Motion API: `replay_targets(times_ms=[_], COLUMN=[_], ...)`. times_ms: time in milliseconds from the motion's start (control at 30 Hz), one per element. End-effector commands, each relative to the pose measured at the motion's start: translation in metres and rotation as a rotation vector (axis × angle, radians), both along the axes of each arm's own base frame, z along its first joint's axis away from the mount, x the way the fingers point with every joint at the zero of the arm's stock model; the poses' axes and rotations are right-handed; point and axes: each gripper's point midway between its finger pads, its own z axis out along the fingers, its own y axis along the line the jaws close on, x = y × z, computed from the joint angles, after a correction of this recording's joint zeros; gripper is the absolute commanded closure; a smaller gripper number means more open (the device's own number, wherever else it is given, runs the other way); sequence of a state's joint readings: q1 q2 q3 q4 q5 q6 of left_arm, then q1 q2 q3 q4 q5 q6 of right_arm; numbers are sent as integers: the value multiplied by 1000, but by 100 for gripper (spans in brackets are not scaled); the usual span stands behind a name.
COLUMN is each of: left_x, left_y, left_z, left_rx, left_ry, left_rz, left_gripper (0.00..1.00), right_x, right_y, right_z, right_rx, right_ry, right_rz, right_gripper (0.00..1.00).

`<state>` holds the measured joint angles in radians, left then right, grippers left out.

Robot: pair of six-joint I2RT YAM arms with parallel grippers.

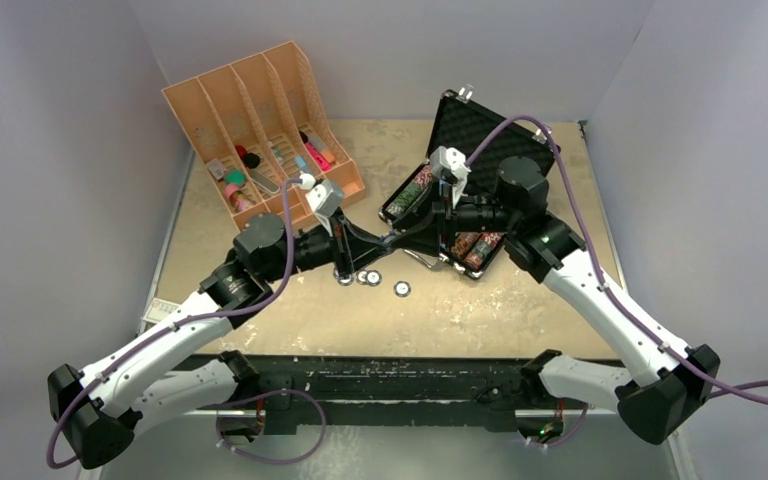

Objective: Pack up texas hold em set

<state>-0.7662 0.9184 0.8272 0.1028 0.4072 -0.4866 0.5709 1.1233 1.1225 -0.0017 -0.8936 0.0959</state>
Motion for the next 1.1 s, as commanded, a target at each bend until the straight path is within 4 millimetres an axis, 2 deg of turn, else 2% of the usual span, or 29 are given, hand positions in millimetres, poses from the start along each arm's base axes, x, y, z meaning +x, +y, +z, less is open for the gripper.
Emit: replay_targets(times_ms=[0,67,167,333,467,533,600,667,733,867,1000,1067], left_x=[-9,-9,-8,-5,6,17,31,44,52,56,54,55], left_y=[1,2,2,4,11,18,30,44,58,76,79,79], left_z=[26,24,24,25,20,15,9,3,-2,2,5,4], left_rx=[-25,-16,-18,-16,12,34,62,87,117,123,111,114], left_ry=[-100,-109,-121,-132,-125,-105,-74,-52,-44,-54,-65,-64], left_rz=[-49,-48,-41,-22,54,132,239,349,435,521,527,530], left_gripper=[100,100,100,100,100,85,57,44,39,37,37,37], right_x=[-7,-8,-13,-18,-22,-15,0,19,45,97,150,170], right_y=[5,7,9,10,8,8,8,6,2,-10,-24,-29], right_z=[7,6,5,1,2,4,6,6,4,-19,-66,-92], right_rx=[20,22,25,10,5,1,3,-7,-28,-119,-267,-343], right_ry=[-51,-39,-31,-15,-21,-32,-38,-55,-78,-91,-70,-45], right_rz=[86,110,153,210,232,181,83,-31,-169,-409,-623,-693], right_gripper=[63,73,81,100,100,100,100,100,100,100,100,100])
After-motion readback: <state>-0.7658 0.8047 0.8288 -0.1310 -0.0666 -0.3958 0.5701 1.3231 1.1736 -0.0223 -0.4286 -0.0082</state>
